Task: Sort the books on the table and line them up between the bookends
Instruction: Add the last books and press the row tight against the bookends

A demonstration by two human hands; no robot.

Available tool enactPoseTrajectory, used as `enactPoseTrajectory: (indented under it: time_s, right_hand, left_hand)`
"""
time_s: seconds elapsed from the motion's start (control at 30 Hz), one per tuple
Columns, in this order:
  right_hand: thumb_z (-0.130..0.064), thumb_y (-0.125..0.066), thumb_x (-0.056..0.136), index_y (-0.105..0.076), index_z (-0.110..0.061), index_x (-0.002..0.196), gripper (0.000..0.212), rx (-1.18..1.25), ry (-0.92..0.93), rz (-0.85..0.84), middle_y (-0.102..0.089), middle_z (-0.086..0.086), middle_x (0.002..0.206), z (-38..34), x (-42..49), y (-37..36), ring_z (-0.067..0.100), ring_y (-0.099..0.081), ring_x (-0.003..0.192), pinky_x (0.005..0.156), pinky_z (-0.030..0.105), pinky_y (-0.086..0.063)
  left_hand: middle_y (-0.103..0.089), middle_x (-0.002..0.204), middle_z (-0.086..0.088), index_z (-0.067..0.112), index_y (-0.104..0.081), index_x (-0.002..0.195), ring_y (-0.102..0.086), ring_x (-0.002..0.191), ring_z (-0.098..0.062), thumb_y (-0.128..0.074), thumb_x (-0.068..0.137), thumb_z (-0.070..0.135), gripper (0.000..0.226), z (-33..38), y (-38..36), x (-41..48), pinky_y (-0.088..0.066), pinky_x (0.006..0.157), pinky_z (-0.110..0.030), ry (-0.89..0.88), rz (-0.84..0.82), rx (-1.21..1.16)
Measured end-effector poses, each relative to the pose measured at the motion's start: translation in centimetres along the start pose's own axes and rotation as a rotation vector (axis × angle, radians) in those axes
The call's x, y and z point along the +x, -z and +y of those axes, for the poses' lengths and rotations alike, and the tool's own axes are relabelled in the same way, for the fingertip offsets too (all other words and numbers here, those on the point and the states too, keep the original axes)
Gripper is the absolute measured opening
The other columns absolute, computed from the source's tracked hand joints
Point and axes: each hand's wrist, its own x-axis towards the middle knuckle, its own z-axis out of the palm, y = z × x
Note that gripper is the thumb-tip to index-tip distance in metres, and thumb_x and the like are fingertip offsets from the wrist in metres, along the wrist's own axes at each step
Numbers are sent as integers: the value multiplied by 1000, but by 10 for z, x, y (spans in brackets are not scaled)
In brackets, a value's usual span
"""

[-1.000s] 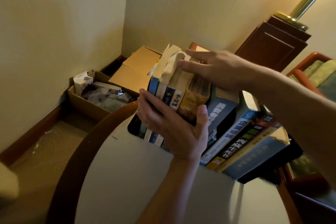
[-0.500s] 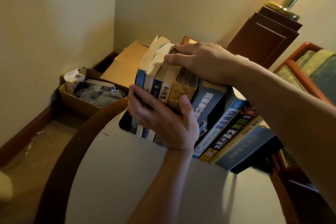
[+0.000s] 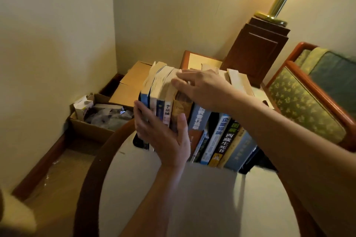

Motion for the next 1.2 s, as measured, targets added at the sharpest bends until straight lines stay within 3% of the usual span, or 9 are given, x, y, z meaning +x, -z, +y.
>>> enactPoseTrajectory:
  time_s: [0.07,0.17,0.3,0.47,0.63,0.73,0.83,0.93,1.2]
  right_hand:
    - [-52,-36,104,-51,-22,144,53,-18,70,29,-44,0,155,1,-26,-3,19,-26,148,121,47,-17]
    - [-57,-34,102,-44,-28,150,57,-78,141,208,-31,-3,161,10,-68,-17,19,-12,153,123,49,2]
    - [-59,-32,102,-43,-25,150,60,-150,60,410,-27,3,163,25,-118,-48,21,-6,154,123,57,-9]
    - [-46,-43,101,-40,-17,152,59,-130,-109,632,-15,15,165,36,-156,-93,32,-4,154,118,64,-20]
    - [-47,-41,99,-17,-9,159,75,139,-404,886,7,22,166,23,-155,-138,39,7,153,119,61,-7]
    - [-49,-38,98,3,-15,160,81,350,-609,1017,19,16,165,16,-136,-159,31,15,153,120,59,0]
    - [-42,-39,99,4,-11,160,81,527,-784,1169,18,10,166,9,-110,-179,31,11,154,120,65,-6]
    - [-46,-33,102,-5,-1,158,77,615,-785,1293,9,18,167,4,-76,-190,36,7,154,118,68,-10]
    - [-54,-16,103,-6,-1,157,76,666,-924,1408,2,21,166,1,-24,-203,34,5,154,121,62,-1]
  left_hand:
    - [-18,162,-19,0,-11,158,-23,148,-34,-30,94,72,98,3,18,10,-34,112,-60,-89,-91,-2]
    - [-16,164,-13,10,-9,159,-21,150,-32,-31,93,74,96,16,39,32,-30,113,-64,-206,-176,64]
    - [-18,166,-8,16,-11,160,-18,152,-23,-38,92,61,86,38,58,57,-12,121,-55,-379,-353,93]
    - [-35,157,0,23,-17,159,-29,145,-19,-23,95,64,77,78,51,93,-18,115,-43,-623,-781,172]
    - [-12,167,15,36,-14,159,-5,154,-11,-15,91,68,75,121,8,123,-5,123,-49,-762,-1166,408]
    - [-9,167,14,42,-17,157,-2,155,-16,-20,95,68,68,138,-28,133,-1,124,-54,-613,-1367,450]
    - [0,167,14,48,-11,155,6,155,-20,-13,94,69,65,136,-52,129,7,123,-55,-732,-1428,569]
    - [2,166,15,50,-7,154,7,155,-15,-9,87,70,70,130,-60,126,8,123,-52,-766,-1441,572]
    - [0,164,25,52,-13,154,6,153,-6,-12,92,67,64,124,-61,125,8,123,-52,-782,-1486,497]
